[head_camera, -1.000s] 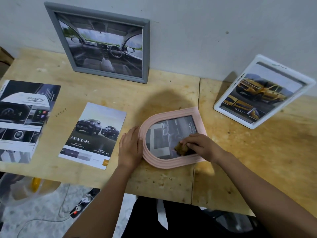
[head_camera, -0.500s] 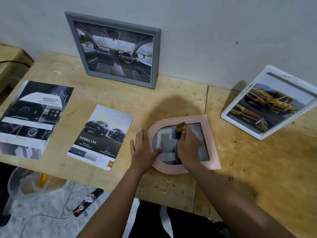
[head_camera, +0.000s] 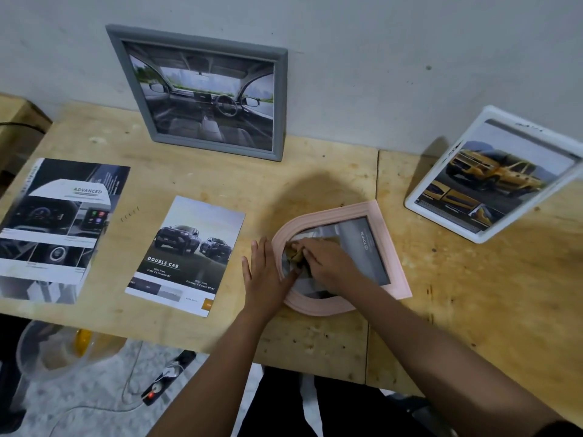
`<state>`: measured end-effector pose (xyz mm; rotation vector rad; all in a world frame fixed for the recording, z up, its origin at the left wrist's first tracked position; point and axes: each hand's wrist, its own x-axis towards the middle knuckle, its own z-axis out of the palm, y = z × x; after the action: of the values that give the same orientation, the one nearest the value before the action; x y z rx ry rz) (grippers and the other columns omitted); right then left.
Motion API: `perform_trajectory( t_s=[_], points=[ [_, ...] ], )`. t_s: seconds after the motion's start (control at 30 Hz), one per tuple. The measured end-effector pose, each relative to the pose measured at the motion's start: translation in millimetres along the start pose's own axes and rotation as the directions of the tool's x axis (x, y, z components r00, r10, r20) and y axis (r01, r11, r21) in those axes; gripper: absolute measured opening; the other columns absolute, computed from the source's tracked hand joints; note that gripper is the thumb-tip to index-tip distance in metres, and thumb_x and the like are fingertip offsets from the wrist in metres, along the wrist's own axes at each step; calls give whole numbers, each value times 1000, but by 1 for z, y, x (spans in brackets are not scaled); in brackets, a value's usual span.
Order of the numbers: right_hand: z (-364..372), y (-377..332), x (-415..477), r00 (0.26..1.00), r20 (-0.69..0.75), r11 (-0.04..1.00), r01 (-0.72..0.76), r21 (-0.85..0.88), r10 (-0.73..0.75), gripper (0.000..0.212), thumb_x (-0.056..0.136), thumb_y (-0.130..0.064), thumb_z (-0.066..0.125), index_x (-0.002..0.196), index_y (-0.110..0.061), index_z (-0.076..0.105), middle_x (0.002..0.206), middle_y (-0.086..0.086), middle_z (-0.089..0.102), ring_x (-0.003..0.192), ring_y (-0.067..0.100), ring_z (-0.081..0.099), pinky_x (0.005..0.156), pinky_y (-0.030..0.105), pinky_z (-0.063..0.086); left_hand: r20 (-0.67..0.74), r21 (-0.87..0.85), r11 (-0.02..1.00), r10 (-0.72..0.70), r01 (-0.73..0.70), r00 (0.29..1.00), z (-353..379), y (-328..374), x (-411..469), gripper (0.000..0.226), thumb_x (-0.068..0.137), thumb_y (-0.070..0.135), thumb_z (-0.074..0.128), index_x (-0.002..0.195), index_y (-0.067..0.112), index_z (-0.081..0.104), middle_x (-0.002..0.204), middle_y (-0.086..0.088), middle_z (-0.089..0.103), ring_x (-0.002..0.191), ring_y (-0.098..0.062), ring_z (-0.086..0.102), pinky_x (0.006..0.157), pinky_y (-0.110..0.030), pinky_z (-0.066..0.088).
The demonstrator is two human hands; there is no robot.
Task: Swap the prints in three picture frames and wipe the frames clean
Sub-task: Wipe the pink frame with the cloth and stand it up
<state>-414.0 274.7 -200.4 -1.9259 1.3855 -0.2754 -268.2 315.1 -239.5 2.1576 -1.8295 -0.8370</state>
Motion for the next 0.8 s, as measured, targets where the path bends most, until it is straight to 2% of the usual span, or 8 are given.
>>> perform_trajectory(
  t_s=[0.1,0.27,0.43,0.5,0.6,0.67,0.73,0.8],
  points=[
    [-11,15,-15,999,33,1000,-4,24,3,23,96,-21,35,91,-8,53,86,13,61,76,25,53,68,42,42,22,-28,1000,3,-2,1000,0,-2,0,86,90,54,46,150,15,-2,159,1,-2,145,-15,-12,115,-39,-11],
    [-20,39,-52,996,81,992,-40,123,30,33,93,-25,35,98,-5,61,101,9,66,95,22,59,85,40,45,35,-71,997,-2,5,999,-2,1,0,87,90,56,44,150,15,-3,159,0,-5,145,-15,-14,114,-37,-15],
    [-29,47,-85,991,133,997,-42,60,33,33,93,-27,38,101,-13,66,105,-6,68,100,9,60,88,32,48,24,-102,995,-9,12,1000,-3,1,-1,85,90,51,48,150,15,-1,159,0,-2,145,-14,-12,114,-37,-14],
    [-32,45,-93,997,74,998,-15,59,11,31,94,-25,39,101,-14,68,102,-7,69,96,7,60,85,28,48,28,-105,994,-10,13,1000,-3,2,-1,84,90,50,48,150,15,0,159,-1,-2,145,-14,-13,115,-38,-13],
    [-37,50,-104,998,-66,1000,-25,12,25,31,93,-30,37,95,-16,64,88,2,67,84,16,59,75,39,48,39,-113,994,-3,7,999,-3,3,-2,83,91,49,47,150,14,-1,159,-1,-3,145,-15,-14,115,-38,-14],
    [-40,58,-114,991,-114,997,-71,25,73,29,92,-31,35,91,-20,62,85,2,63,80,16,59,74,40,48,41,-113,994,4,1,999,-4,2,-2,83,92,49,47,150,14,-1,159,-2,-3,145,-15,-14,115,-38,-15],
    [-41,62,-125,954,-216,971,-172,169,206,24,93,-27,38,85,-25,61,78,3,62,73,14,60,71,35,48,42,-125,992,4,1,999,-3,0,-1,81,92,47,46,150,14,1,159,-1,-2,145,-14,-12,114,-36,-16],
    [-44,61,-133,841,-392,889,-205,409,373,26,97,-14,43,83,-27,60,75,1,61,69,5,58,66,19,45,26,-168,986,-10,15,1000,-4,0,0,72,96,43,41,150,14,5,159,-1,2,146,-13,-8,115,-36,-15]
  ],
)
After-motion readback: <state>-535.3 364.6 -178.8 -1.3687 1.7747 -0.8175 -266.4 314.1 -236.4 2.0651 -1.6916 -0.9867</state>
